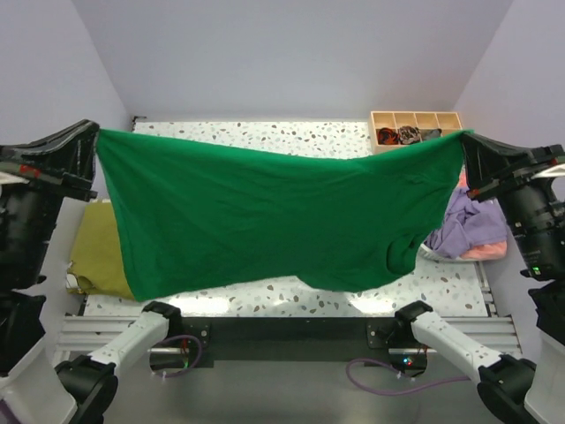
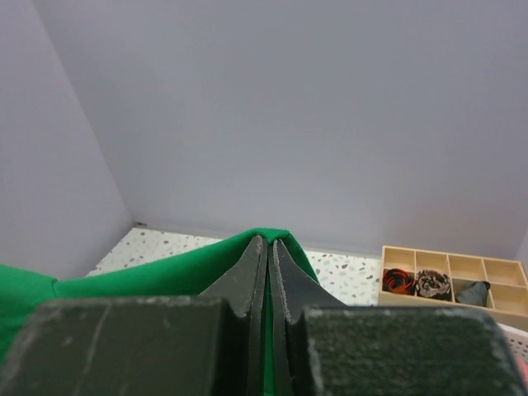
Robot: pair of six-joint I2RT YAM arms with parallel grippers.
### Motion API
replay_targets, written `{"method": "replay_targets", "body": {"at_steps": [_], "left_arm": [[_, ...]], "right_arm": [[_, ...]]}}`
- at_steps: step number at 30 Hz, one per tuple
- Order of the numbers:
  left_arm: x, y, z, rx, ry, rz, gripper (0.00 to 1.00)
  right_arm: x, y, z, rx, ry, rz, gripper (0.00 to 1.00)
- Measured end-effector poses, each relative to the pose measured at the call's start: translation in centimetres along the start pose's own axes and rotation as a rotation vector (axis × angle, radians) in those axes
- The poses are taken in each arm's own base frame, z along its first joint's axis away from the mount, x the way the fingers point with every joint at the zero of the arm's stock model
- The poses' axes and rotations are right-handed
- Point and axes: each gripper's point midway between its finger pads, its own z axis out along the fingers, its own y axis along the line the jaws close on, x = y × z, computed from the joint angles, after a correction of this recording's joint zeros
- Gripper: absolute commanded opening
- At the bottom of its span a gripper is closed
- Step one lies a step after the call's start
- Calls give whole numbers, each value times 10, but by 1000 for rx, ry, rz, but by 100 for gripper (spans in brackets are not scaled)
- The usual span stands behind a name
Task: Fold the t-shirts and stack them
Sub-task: Flatten out the tshirt
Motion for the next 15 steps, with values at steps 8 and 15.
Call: {"method": "replay_targets", "body": {"at_steps": [8,15], "left_arm": [[183,40,59,-142,394,-43,0],[403,97,61,-369,831,-24,0]], "right_arm": [[115,-2,87,53,246,-36,0],[366,-26,151,167,770,-137,0]]}}
